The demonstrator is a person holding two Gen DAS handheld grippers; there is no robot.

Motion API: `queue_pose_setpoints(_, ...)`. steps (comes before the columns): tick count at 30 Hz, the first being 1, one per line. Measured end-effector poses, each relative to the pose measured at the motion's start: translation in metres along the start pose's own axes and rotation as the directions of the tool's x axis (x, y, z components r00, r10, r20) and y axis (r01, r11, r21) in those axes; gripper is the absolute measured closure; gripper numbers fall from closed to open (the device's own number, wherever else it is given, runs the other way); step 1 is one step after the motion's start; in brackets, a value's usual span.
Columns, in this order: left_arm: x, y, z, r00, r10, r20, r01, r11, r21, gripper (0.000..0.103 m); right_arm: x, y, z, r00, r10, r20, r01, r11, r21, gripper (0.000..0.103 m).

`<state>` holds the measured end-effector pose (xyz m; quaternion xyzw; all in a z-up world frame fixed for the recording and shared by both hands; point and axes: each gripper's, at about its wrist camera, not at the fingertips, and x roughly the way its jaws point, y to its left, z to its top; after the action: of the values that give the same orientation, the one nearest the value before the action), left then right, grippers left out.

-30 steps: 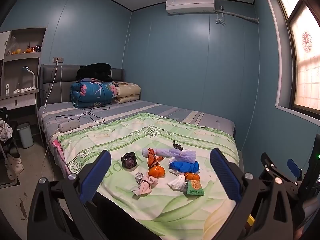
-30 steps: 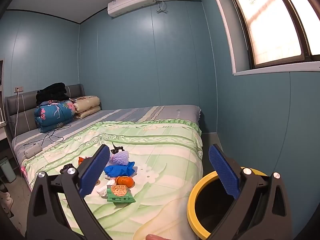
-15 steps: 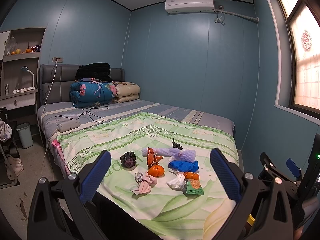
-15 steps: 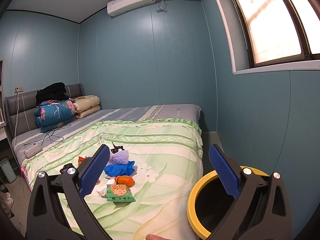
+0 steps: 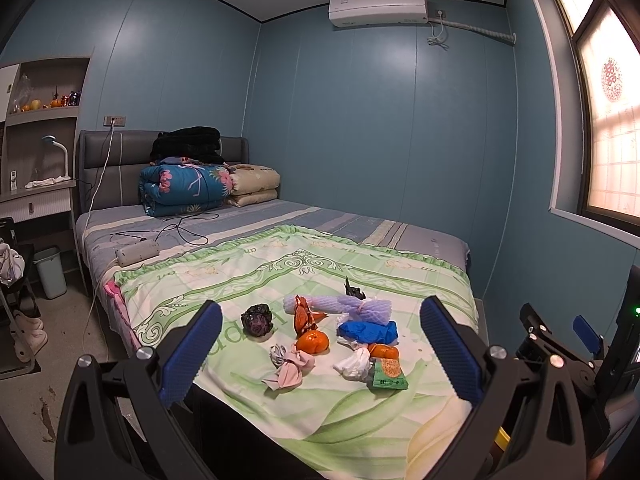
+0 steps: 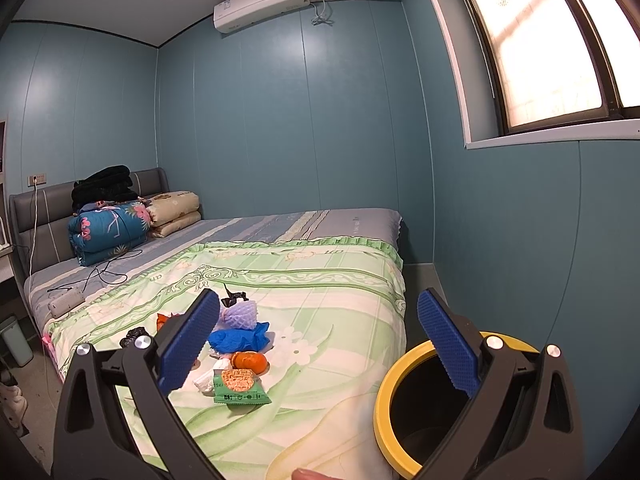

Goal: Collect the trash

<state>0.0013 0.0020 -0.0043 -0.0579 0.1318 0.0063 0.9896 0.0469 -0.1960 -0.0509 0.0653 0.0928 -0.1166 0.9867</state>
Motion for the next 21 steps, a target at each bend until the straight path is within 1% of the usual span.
queue_pose_setpoints(21,0.0025,-0.0002,-0.0005,1.0,-0.003,-0.004,0.003,1.0,0.001,0.007,-0.0001,0.0,-0.0005,1.0,-0.001,0.002,0.001,1.0,0.002,0.008)
